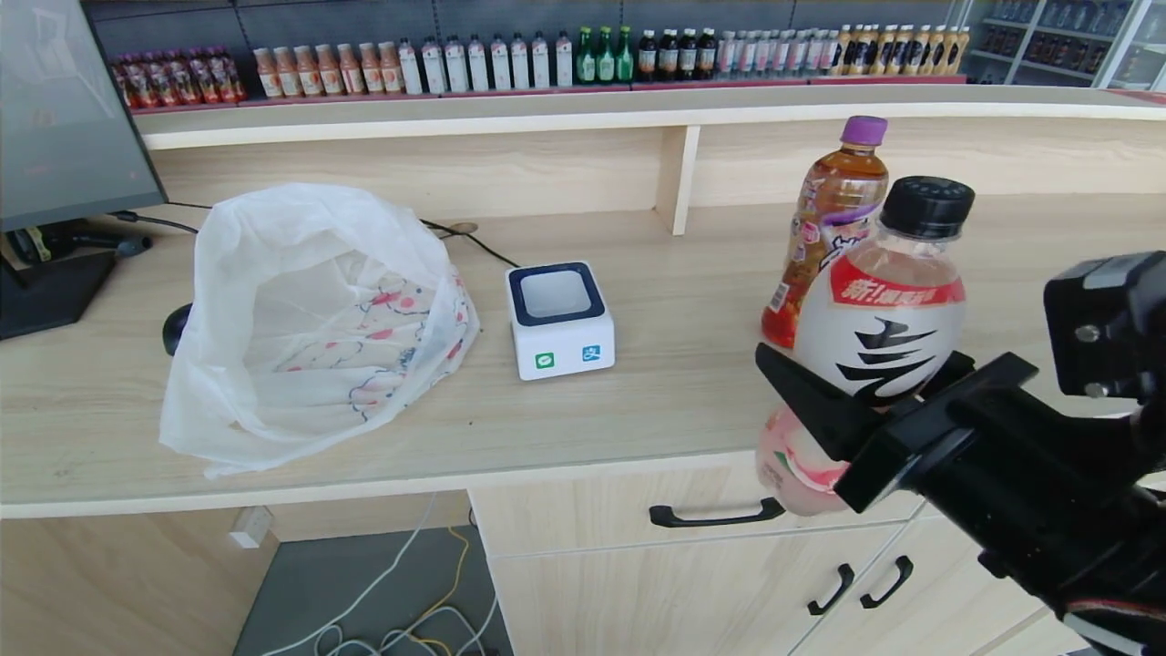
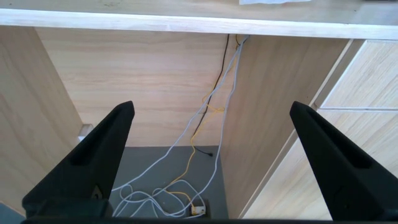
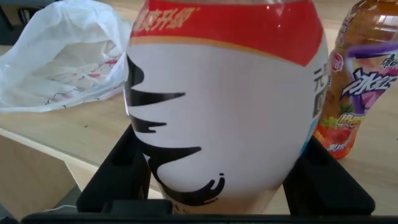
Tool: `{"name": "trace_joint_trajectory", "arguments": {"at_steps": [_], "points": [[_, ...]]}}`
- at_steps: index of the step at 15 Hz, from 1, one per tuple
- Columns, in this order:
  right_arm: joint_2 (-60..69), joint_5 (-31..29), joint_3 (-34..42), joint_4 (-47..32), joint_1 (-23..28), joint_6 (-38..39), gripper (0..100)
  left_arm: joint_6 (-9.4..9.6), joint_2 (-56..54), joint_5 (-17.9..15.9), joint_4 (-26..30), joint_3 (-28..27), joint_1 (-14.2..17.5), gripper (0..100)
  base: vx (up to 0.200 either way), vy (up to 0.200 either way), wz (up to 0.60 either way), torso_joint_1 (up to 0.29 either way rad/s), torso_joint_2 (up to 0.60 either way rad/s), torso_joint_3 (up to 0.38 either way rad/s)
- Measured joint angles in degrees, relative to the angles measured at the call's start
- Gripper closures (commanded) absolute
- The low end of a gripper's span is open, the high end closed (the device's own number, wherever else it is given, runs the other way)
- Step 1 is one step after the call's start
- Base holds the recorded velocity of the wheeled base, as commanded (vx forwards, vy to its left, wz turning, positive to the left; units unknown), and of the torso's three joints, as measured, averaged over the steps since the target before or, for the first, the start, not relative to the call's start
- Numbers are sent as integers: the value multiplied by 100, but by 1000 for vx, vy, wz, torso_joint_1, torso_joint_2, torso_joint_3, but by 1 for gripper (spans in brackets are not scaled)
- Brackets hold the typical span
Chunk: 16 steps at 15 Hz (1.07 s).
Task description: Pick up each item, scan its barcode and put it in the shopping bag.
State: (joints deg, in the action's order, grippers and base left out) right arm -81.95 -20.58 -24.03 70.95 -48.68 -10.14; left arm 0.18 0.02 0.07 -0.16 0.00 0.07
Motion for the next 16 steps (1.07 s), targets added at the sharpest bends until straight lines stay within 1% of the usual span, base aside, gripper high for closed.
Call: {"name": "trace_joint_trajectory", "arguments": {"at_steps": [4, 6, 8, 10, 12, 15, 16], "points": [[502, 46, 527, -4, -140, 90, 100, 0, 0, 0, 0, 0, 0, 0, 0, 0, 0, 0, 0, 0], [658, 129, 689, 2, -151, 141, 100, 0, 0, 2, 0, 0, 0, 0, 0, 0, 0, 0, 0, 0], [817, 255, 1019, -11, -156, 137, 100, 0, 0, 0, 0, 0, -2, 0, 0, 0, 0, 0, 0, 0], [1025, 288, 1373, -23, -156, 123, 100, 0, 0, 0, 0, 0, 0, 0, 0, 0, 0, 0, 0, 0], [1161, 293, 1554, -33, -156, 111, 100, 0, 0, 0, 0, 0, 0, 0, 0, 0, 0, 0, 0, 0], [1230, 301, 1582, -28, -173, -211, 100, -2, 0, -2, 0, 0, -2, 0, 0, 0, 0, 0, 0, 0], [1230, 296, 1620, -34, -217, -641, 100, 0, 0, -2, 0, 0, 0, 0, 0, 0, 0, 0, 0, 0]]}}
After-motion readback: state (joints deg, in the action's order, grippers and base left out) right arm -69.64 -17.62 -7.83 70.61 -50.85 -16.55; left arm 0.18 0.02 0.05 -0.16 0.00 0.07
